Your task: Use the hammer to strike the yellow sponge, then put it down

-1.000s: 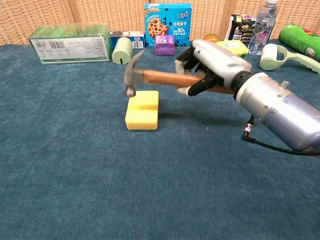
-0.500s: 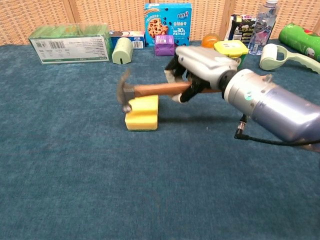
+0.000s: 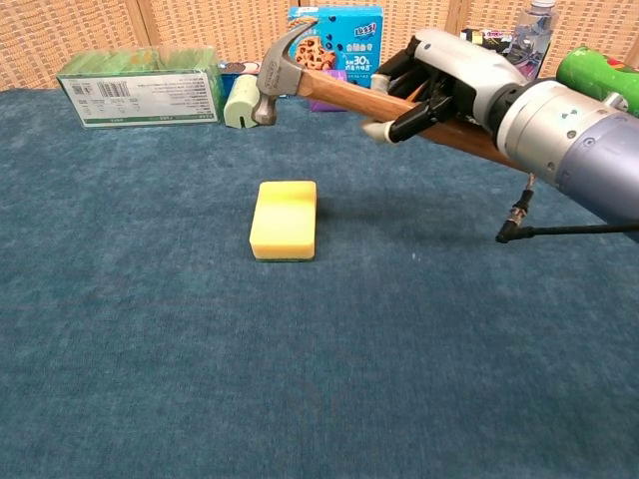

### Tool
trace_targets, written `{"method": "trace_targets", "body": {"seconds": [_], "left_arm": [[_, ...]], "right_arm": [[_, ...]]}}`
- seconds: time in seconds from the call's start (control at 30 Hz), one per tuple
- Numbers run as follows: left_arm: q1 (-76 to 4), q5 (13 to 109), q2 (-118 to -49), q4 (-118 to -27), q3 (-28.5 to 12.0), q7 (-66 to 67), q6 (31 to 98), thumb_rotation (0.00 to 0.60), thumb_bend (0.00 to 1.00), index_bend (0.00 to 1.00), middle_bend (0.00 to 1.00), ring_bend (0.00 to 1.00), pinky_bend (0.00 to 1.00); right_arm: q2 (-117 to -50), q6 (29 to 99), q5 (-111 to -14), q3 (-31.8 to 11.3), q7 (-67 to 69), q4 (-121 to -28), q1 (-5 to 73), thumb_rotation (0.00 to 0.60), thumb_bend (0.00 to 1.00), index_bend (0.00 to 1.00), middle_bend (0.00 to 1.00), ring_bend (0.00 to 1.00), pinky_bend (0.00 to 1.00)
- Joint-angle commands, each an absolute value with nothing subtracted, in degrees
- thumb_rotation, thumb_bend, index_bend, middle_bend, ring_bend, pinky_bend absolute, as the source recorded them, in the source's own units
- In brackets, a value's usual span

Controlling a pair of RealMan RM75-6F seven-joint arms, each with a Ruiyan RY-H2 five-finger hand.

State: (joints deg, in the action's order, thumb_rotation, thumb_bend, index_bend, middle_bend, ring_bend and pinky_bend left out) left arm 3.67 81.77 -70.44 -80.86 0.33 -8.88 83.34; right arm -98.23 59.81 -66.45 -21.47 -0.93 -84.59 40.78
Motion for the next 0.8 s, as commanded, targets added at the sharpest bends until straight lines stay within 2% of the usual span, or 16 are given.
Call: {"method": "trace_targets", "body": {"seconds": [0.03, 0.17, 0.5, 0.63, 0.8], "left_arm": [[3.6, 81.8, -70.4, -80.9, 0.3, -8.8, 83.2, 0.6, 0.16, 0.36, 0.25, 0.08, 0.1], [3.5, 81.6, -70.5, -80.8, 0.3, -8.8, 83.0, 0.6, 0.16, 0.36, 0.25, 0.08, 0.1], [3.4, 81.0, -70.8, -80.3, 0.3, -9.0, 82.2, 0.6, 0.16, 0.36, 0.25, 0.08, 0.1], [3.3, 80.7, -70.8, -80.0, 0.3, -9.2, 81.5, 0.6, 0.16, 0.36, 0.25, 0.08, 0.1], [3.0, 81.0, -71.0, -79.7, 0.2, -9.4, 81.3, 0.6, 0.16, 0.36, 0.25, 0.08, 0.1]], "right_arm": [[-98.0, 59.8, -66.4, -21.1, -0.5, -83.9, 40.7, 0.6, 0.43, 0.91, 1.0, 1.0, 1.0], [-98.3, 60.3, -67.1, -20.3, -2.3, -81.9, 41.2, 0.6, 0.43, 0.91, 1.0, 1.0, 1.0], [-102.4, 59.8, -70.5, -15.1, -12.9, -72.3, 44.1, 0.6, 0.43, 0.91, 1.0, 1.0, 1.0], [-104.0, 60.1, -73.3, -11.2, -24.2, -67.8, 45.6, 0.6, 0.43, 0.91, 1.0, 1.0, 1.0], [-103.8, 61.1, -70.5, -13.7, -22.7, -71.9, 44.5, 0.6, 0.44, 0.91, 1.0, 1.0, 1.0]]}}
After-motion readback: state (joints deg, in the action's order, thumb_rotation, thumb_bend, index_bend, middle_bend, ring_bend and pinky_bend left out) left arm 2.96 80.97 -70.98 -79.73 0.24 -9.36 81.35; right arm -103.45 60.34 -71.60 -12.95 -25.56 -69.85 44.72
